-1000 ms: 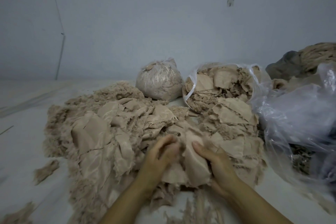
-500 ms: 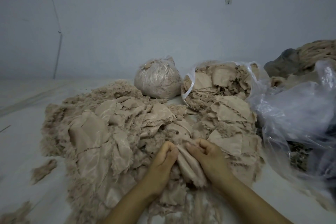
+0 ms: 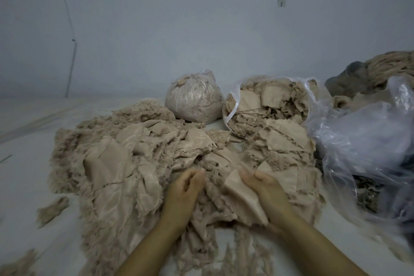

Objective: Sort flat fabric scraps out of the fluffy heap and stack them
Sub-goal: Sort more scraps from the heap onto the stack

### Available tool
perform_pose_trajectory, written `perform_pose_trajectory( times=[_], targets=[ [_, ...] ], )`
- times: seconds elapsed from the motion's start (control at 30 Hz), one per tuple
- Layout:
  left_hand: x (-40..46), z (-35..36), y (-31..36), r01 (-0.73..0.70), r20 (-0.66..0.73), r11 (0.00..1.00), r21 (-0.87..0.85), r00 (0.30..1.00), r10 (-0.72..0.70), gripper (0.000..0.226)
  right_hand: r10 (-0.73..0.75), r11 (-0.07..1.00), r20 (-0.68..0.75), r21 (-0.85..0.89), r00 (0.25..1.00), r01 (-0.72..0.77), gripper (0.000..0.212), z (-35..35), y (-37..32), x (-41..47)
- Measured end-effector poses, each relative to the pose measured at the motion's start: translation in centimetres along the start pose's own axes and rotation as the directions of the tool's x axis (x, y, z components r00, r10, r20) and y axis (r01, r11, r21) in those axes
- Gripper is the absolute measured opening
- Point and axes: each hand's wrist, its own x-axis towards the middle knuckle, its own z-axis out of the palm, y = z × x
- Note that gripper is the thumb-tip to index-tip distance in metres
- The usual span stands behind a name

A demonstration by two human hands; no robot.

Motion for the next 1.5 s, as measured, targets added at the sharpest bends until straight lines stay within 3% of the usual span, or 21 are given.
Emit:
perform_pose_trajectory(
  times=[0.1, 0.13, 0.17, 0.27, 0.43, 0.53, 0.63, 0.7, 0.73, 0.83, 0.9, 1.0, 1.1, 1.17, 1.27, 1.33, 1.4, 1.5],
  targets=[
    [-0.2, 0.4, 0.4, 0.079, 0.179, 0.993, -0.083, 0.982, -0.063, 0.039, -0.069, 0.975, 0.145, -0.199, 0.987, 0.098, 0.033, 1.8, 0.7, -0.9],
    [-0.2, 0.5, 0.4, 0.043, 0.190, 0.999, -0.034, 0.981, -0.035, 0.030, -0.082, 0.962, 0.176, -0.245, 0.981, 0.124, 0.026, 2.1, 0.8, -1.1],
    [-0.4, 0.6, 1.0, 0.017, 0.167, 1.000, -0.012, 0.986, -0.015, 0.015, -0.086, 0.953, 0.198, -0.270, 0.976, 0.139, 0.023, 2.2, 0.9, -1.1],
    [-0.4, 0.6, 1.0, 0.042, 0.107, 0.998, -0.052, 0.994, -0.036, 0.031, -0.081, 0.950, 0.234, -0.278, 0.969, 0.146, 0.025, 2.3, 1.0, -1.0],
    [0.3, 0.0, 0.6, 0.224, -0.047, 0.934, -0.277, 0.968, -0.246, 0.030, -0.063, 0.968, 0.270, -0.217, 0.961, 0.124, 0.019, 2.3, 0.1, -1.4],
    [0.6, -0.5, 0.2, 0.202, -0.126, 0.912, -0.357, 0.957, -0.262, 0.029, -0.103, 0.985, 0.224, -0.110, 0.969, 0.131, 0.017, 1.7, -0.1, -1.1],
    [-0.1, 0.1, 0.6, 0.232, 0.135, 0.861, -0.453, 0.972, -0.191, 0.025, -0.166, 0.984, 0.175, -0.034, 0.971, 0.174, 0.013, 2.0, 0.2, -1.2],
    [-0.9, 1.0, 0.9, 0.264, 0.284, 0.879, -0.398, 0.946, -0.155, 0.034, -0.211, 0.977, 0.135, 0.012, 0.968, 0.211, 0.012, 2.5, 0.6, -1.2],
    [-1.0, 1.5, 0.9, 0.237, 0.289, 0.909, -0.343, 0.947, -0.138, 0.034, -0.240, 0.971, 0.104, 0.020, 0.965, 0.239, 0.013, 2.7, 0.7, -1.2],
    [-1.0, 2.0, 1.1, 0.221, 0.136, 0.909, -0.352, 0.974, -0.184, 0.019, -0.320, 0.941, -0.043, -0.129, 0.947, 0.312, 0.014, 2.4, 1.0, -0.7],
    [-0.8, 1.7, 1.2, 0.248, 0.108, 0.891, -0.380, 0.969, -0.224, 0.012, -0.320, 0.932, -0.104, -0.213, 0.942, 0.293, 0.017, 2.1, 1.2, -0.2],
    [-0.7, 1.5, 1.6, 0.254, 0.093, 0.892, -0.375, 0.967, -0.236, 0.014, -0.308, 0.927, -0.152, -0.269, 0.939, 0.261, 0.021, 1.8, 1.4, 0.3],
    [0.1, 0.3, 1.6, 0.274, -0.039, 0.868, -0.414, 0.947, -0.318, 0.016, -0.334, 0.918, -0.260, -0.309, 0.906, 0.250, 0.024, 0.6, 0.7, 0.8],
    [0.6, -0.9, 1.3, 0.280, -0.094, 0.852, -0.442, 0.930, -0.354, 0.017, -0.308, 0.913, -0.146, -0.325, 0.940, 0.248, 0.029, -0.3, 0.0, 0.7],
    [0.5, -1.1, 0.9, 0.287, 0.047, 0.854, -0.434, 0.954, -0.296, 0.013, -0.164, 0.909, 0.227, -0.343, 0.960, 0.237, 0.049, 0.5, -0.1, -0.2],
    [0.2, -0.4, 0.9, 0.282, 0.214, 0.885, -0.371, 0.953, -0.214, 0.013, -0.206, 0.838, 0.231, -0.460, 0.951, 0.293, 0.037, 1.2, 0.7, -0.2],
    [-0.2, 0.5, 0.9, 0.242, 0.301, 0.907, -0.345, 0.944, -0.137, 0.015, -0.261, 0.821, 0.209, -0.465, 0.942, 0.331, 0.026, 1.8, 1.3, -0.3],
    [-0.8, 1.6, 0.5, 0.227, 0.210, 0.906, -0.356, 0.965, -0.159, 0.017, -0.322, 0.901, 0.135, -0.261, 0.937, 0.347, 0.027, 2.4, 1.5, -0.3]
  ],
)
